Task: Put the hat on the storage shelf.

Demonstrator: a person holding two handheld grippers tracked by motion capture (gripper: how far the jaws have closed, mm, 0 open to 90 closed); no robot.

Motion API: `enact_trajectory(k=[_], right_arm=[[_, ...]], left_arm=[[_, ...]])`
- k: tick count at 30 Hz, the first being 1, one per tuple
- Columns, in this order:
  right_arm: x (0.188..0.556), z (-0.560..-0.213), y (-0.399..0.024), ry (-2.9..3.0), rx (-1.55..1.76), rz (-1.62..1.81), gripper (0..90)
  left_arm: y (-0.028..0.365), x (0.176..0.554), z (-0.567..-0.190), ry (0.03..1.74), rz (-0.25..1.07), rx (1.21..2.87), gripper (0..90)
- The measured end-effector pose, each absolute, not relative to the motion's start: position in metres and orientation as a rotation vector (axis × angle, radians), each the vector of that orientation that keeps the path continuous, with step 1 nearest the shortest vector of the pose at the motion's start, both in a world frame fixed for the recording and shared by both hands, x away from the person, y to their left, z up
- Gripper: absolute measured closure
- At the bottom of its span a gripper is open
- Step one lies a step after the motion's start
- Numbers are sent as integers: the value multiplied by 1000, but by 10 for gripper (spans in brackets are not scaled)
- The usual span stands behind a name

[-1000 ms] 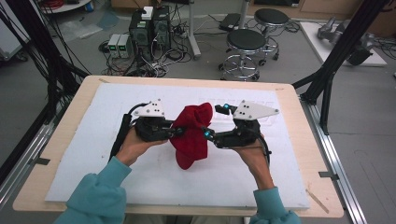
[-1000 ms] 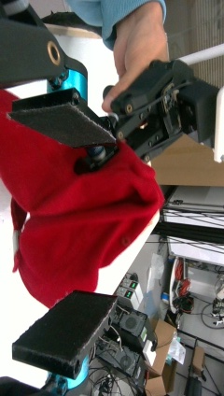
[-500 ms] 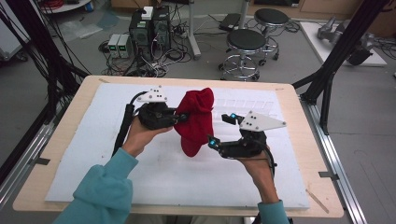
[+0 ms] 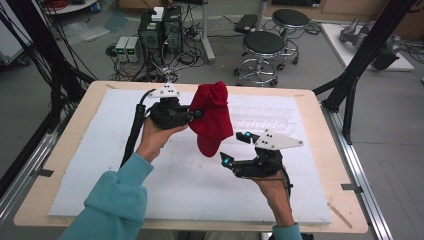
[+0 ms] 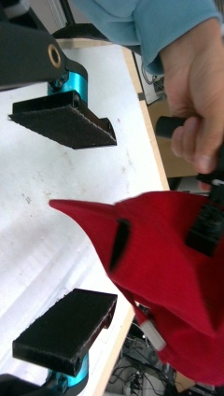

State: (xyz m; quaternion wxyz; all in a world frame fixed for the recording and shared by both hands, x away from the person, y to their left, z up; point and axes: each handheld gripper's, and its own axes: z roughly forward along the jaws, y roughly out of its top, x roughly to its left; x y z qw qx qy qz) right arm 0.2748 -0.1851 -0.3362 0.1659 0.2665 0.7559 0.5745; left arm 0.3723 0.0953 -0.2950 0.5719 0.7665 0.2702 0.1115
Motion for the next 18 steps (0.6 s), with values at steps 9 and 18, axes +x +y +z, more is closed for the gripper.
enact_trajectory(k=[9, 18], right_arm=[[279, -346, -176, 2188, 776, 1629, 294], [285, -353, -171, 2169, 835, 1635, 514]], left_arm=[[87, 370, -289, 654, 263, 1773, 844], [77, 367, -285, 638, 249, 1755, 844]])
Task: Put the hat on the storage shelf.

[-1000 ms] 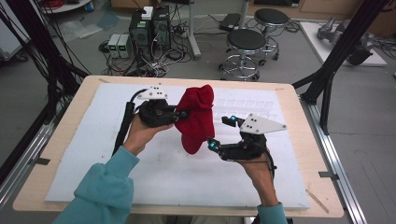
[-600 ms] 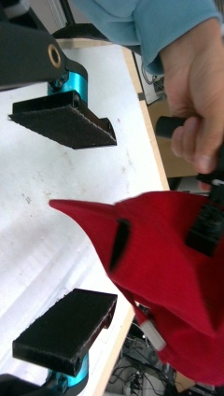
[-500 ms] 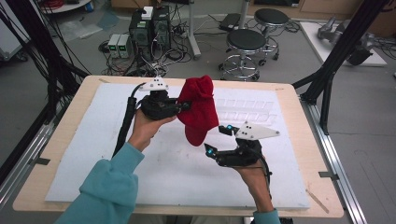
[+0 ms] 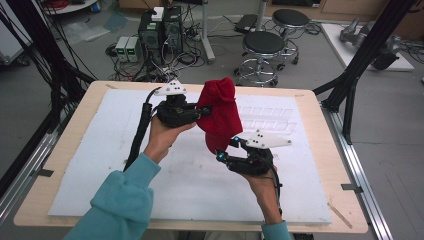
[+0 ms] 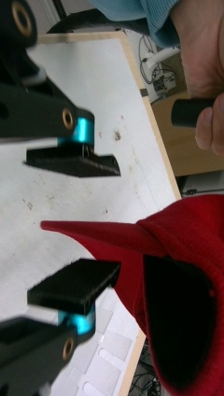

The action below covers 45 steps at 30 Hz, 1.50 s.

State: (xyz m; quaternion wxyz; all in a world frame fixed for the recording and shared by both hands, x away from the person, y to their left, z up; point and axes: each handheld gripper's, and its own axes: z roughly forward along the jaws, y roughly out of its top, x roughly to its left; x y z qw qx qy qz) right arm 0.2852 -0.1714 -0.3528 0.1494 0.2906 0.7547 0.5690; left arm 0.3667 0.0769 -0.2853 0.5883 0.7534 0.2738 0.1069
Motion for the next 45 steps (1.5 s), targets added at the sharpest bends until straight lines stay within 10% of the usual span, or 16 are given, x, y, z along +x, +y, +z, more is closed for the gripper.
enact_trajectory(k=[12, 23, 36, 45], right_arm=[[290, -358, -172, 2207, 868, 1635, 839], [288, -356, -173, 2194, 849, 1610, 854], [286, -353, -180, 2111, 836, 1608, 857], [291, -351, -188, 2054, 864, 1607, 857]], left_arm=[[75, 365, -285, 625, 250, 1755, 842], [77, 366, -286, 601, 251, 1760, 808], [78, 367, -291, 590, 280, 1782, 93], [94, 364, -294, 546, 342, 1765, 74]])
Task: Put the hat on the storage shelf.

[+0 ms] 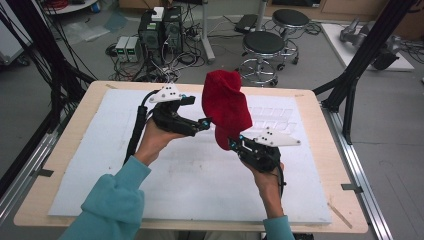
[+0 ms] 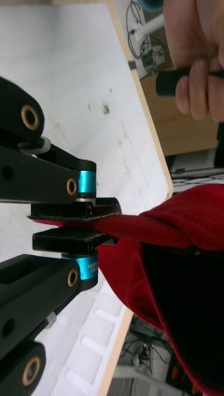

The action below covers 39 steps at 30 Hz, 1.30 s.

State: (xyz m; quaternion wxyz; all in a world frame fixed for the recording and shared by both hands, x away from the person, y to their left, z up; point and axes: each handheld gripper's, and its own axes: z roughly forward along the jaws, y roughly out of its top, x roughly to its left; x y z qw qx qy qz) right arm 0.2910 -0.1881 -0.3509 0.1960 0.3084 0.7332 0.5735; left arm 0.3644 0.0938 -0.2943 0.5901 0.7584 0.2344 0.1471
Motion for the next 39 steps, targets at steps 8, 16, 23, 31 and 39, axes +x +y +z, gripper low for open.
enact_trajectory(k=[8, 16, 23, 31, 39], right_arm=[[302, -343, -198, 2024, 874, 1604, 856], [318, -335, -206, 1981, 915, 1587, 855], [335, -332, -211, 1953, 942, 1585, 855], [353, -335, -208, 1956, 965, 1554, 859], [366, -341, -206, 1894, 982, 1568, 859]], left_arm=[[118, 357, -315, 542, 393, 1803, 74], [155, 346, -346, 609, 398, 1811, 77], [196, 334, -372, 655, 382, 1770, 69], [232, 324, -394, 729, 395, 1754, 69], [248, 319, -404, 753, 403, 1753, 70]])
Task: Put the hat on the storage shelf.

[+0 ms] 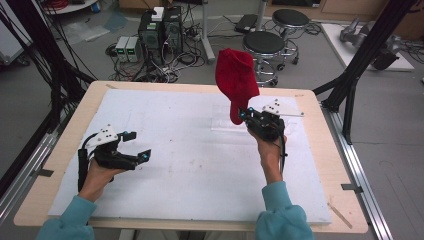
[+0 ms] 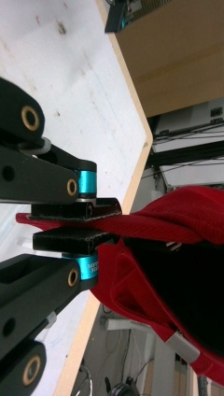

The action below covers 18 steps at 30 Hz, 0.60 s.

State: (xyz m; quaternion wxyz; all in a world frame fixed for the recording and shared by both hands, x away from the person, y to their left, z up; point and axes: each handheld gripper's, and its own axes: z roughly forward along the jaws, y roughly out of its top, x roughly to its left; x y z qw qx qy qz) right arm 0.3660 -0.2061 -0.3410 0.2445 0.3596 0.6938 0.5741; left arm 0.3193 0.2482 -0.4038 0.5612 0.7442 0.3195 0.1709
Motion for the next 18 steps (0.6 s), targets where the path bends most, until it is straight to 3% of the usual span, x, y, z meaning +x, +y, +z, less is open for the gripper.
enact_trajectory(k=[18], right_arm=[[404, -352, -203, 1905, 1049, 1524, 859]], left_arm=[[281, 305, -420, 842, 411, 1720, 70]])
